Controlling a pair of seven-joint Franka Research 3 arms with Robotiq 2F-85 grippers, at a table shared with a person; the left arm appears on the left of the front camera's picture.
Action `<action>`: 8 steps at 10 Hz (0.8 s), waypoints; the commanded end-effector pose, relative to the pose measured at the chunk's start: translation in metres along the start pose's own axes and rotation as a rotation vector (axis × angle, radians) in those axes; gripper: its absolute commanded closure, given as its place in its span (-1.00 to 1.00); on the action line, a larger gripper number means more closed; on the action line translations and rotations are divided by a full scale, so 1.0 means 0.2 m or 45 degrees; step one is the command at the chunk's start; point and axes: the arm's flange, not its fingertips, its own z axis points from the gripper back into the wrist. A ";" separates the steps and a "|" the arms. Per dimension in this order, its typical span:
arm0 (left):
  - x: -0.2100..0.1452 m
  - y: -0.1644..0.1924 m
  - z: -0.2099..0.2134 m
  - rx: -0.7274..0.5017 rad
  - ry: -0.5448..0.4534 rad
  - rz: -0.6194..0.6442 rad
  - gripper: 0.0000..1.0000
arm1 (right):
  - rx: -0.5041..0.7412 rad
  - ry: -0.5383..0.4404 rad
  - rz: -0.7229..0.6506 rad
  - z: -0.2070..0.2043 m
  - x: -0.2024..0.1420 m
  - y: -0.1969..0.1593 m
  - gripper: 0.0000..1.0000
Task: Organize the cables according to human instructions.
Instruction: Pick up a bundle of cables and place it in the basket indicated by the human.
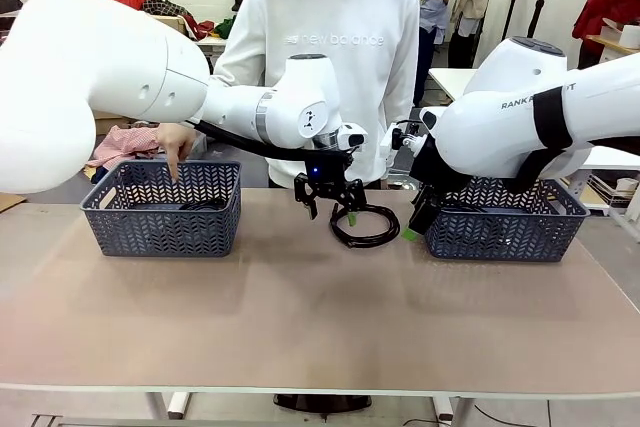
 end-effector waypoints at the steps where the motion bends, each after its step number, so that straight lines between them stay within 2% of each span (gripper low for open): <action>1: -0.02 0.01 0.00 -0.013 -0.004 -0.005 -1.00 | -0.011 -0.002 -0.002 0.00 0.00 0.00 -1.00; 2: 0.00 0.00 0.00 0.000 0.000 0.000 -1.00 | -0.011 -0.002 -0.002 0.00 0.00 0.00 -1.00; 5: 0.05 0.03 -0.08 -0.021 -0.047 0.256 -1.00 | -0.011 -0.002 -0.002 0.00 0.00 0.00 -1.00; 8: 0.11 0.01 -0.12 0.056 -0.035 0.428 -1.00 | -0.011 -0.002 -0.002 0.00 0.00 0.00 -1.00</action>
